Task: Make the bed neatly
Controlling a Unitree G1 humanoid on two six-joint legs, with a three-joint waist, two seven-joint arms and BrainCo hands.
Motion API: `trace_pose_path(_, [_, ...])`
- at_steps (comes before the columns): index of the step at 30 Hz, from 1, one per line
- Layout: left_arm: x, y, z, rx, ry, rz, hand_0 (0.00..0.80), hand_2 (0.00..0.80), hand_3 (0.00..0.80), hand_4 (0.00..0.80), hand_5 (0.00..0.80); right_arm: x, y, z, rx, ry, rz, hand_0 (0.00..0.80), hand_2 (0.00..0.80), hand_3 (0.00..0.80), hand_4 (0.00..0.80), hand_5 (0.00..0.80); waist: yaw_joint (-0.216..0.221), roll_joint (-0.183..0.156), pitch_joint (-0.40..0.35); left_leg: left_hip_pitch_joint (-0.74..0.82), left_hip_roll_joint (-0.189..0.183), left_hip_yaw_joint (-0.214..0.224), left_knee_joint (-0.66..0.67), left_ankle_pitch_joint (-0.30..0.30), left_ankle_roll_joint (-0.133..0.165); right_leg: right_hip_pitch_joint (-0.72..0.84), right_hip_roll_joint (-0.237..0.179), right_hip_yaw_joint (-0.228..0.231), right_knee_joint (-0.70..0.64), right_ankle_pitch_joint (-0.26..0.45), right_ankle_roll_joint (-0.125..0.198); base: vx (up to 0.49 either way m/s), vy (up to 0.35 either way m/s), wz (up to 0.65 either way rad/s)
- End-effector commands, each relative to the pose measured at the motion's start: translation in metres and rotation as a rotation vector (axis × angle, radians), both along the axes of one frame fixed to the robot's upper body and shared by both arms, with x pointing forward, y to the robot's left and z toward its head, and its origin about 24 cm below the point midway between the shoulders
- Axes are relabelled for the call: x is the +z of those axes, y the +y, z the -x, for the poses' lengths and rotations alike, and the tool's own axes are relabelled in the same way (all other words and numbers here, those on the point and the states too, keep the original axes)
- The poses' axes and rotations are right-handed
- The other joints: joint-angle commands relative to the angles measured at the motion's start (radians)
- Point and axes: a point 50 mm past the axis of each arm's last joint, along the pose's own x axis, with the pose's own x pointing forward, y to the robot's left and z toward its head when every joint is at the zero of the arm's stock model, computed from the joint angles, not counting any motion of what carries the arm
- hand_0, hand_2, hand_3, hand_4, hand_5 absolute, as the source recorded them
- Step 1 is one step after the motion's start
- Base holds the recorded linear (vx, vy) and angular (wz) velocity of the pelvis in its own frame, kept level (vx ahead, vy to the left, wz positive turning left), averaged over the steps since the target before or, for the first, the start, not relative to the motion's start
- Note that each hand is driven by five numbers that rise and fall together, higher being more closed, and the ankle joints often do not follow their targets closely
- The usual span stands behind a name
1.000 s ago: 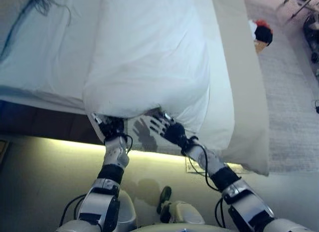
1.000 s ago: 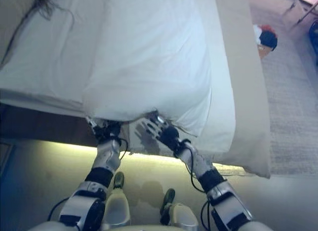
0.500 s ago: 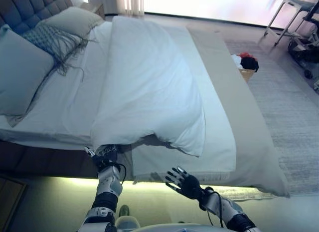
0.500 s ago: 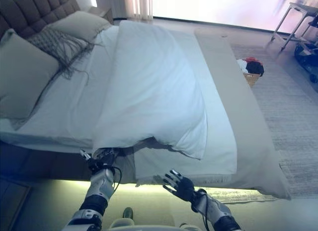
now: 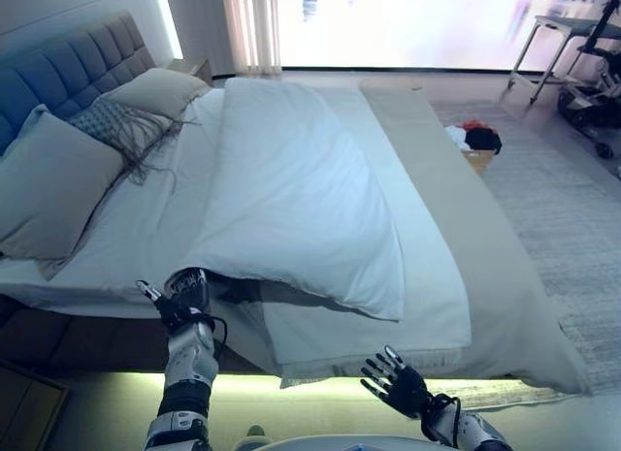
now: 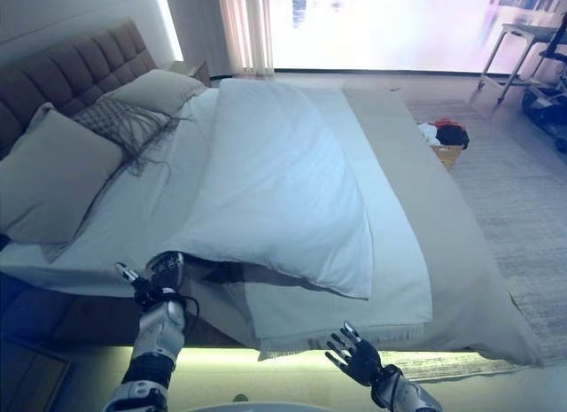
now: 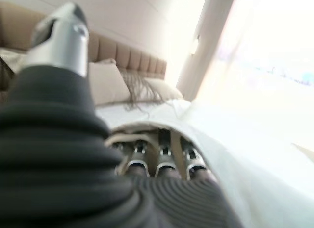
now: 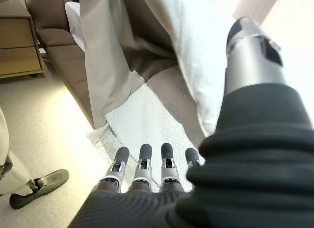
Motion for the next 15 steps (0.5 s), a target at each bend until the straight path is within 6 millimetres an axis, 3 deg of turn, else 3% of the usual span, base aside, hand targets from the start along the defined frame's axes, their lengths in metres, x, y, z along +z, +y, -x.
trace_pose_path(1, [0.089,0.076,-0.02,0.144,-0.265,-0.35,0.0,0.0,0.0,0.0,0.0,0.002,-0.001,-0.014,-0.079,-0.056,-0.032,0.0,0.0,0.0,0.0,0.0,0.083,-0.011,-0.048,0.032,-0.022,-0.022,0.005,-0.079,0.021,-0.019,-0.112,-0.015,0.033,0.02,0.041,-0.052,0.046,0.01])
trace_pose_path(7, [0.109,0.121,-0.004,0.261,-0.241,-0.423,0.0,0.0,0.0,0.0,0.0,0.0,-0.012,-0.014,-0.126,-0.057,-0.022,0.0,0.0,0.0,0.0,0.0,0.107,-0.004,-0.064,0.021,-0.03,-0.031,0.005,-0.08,0.026,-0.019,-0.115,-0.029,0.022,0.023,0.044,-0.022,0.041,0.0])
trace_pose_path(15, [0.111,0.188,0.044,0.489,-0.124,-0.411,0.0,0.0,0.0,0.0,0.0,-0.003,-0.023,-0.008,-0.152,-0.042,-0.009,0.0,0.0,0.0,0.0,0.0,0.135,0.001,-0.075,0.011,-0.039,-0.046,0.005,-0.083,0.029,-0.02,-0.12,-0.046,0.021,0.017,0.046,-0.001,0.029,-0.05])
